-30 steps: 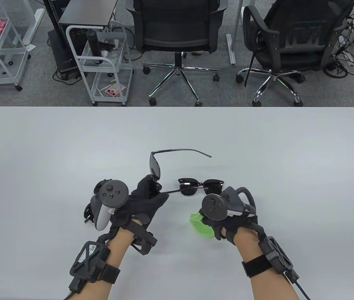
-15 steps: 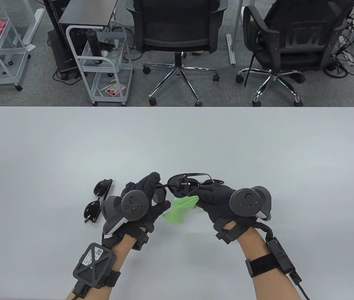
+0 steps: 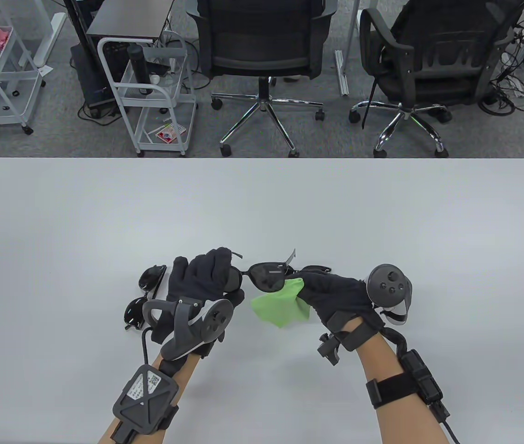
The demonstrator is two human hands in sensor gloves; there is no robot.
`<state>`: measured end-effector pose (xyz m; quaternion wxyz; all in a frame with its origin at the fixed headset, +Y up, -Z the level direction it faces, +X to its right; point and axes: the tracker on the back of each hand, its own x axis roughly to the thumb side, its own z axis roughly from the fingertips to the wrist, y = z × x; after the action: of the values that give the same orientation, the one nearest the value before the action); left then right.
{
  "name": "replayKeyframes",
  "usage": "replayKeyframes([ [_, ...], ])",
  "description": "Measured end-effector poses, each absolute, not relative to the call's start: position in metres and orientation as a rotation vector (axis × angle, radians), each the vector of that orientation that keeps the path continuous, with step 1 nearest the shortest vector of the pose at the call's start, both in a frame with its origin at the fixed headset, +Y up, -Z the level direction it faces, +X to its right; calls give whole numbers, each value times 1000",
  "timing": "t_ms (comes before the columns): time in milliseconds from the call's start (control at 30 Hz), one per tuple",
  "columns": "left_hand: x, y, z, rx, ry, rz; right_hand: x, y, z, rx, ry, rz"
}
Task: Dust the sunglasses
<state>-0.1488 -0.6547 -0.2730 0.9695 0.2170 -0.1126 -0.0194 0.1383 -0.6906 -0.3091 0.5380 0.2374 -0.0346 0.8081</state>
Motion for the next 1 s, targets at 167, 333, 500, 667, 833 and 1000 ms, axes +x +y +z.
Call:
replayKeyframes([
  [167, -147, -654, -272, 457, -226, -85, 136, -691, -308, 556, -88, 1930],
  [333, -141, -653, -270, 484, -239, -132, 131, -695, -306, 438, -63, 1795],
  [500, -139, -648, -266, 485, -219, -60, 127, -706, -296, 66, -55, 1615],
  [667, -138, -646, -262, 453, -246, -6, 128, -702, -292, 13, -106, 1763],
  [833, -130, -647, -260, 441, -256, -92, 127, -704, -287, -59, -35, 1497],
  [1000, -131, -646, -261, 427, -232, -102, 126, -705, -285, -72, 15, 1343],
])
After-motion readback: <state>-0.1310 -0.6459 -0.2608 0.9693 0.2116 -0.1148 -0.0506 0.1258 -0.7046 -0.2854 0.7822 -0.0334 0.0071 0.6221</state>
